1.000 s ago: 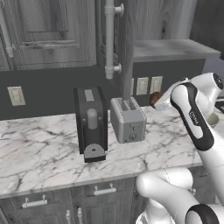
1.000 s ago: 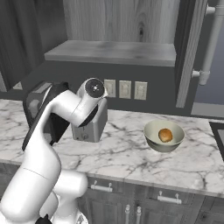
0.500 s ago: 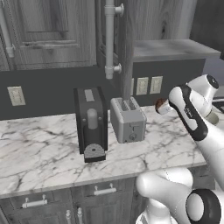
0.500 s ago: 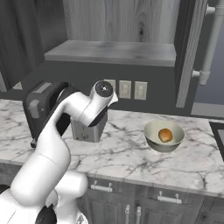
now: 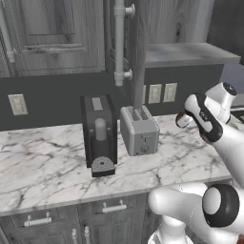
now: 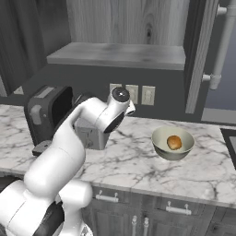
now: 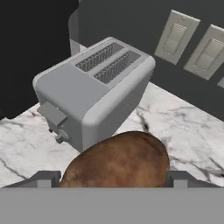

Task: Pick the potatos from the cabinet and place them in one bowl. Pick the mango from the sink and place it in the other bowl.

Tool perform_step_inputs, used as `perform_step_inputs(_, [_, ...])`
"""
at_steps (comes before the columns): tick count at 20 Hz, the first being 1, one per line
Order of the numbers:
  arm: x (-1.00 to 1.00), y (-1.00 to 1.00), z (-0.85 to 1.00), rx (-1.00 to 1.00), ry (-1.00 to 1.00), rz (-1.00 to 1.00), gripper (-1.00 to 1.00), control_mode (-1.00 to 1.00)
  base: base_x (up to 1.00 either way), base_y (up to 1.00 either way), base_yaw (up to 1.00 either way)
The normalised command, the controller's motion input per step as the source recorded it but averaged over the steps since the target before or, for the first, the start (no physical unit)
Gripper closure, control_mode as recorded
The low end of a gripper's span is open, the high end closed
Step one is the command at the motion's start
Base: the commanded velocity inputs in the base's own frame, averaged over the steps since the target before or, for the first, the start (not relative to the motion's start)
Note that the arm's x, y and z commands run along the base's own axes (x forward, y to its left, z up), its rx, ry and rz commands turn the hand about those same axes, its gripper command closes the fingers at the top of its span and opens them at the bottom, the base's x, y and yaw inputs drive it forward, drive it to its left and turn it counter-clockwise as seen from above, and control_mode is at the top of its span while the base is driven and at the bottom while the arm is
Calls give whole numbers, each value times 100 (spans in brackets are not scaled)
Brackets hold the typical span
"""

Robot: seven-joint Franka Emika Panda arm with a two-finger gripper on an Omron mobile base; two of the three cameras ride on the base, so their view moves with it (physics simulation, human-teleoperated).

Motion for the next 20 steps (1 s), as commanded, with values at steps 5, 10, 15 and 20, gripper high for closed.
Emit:
perform_step_inputs(5, [5, -44, -12, -8, 1, -2, 100, -100, 0, 0, 0])
perform_step_inputs(10, [3, -48, -16, -8, 1, -3, 100, -100, 0, 0, 0])
perform_step_inputs(15, [13, -51, -9, -6, 0, -2, 100, -100, 0, 0, 0])
perform_step_inputs(20, [13, -55, 0, -4, 0, -2, 100, -100, 0, 0, 0])
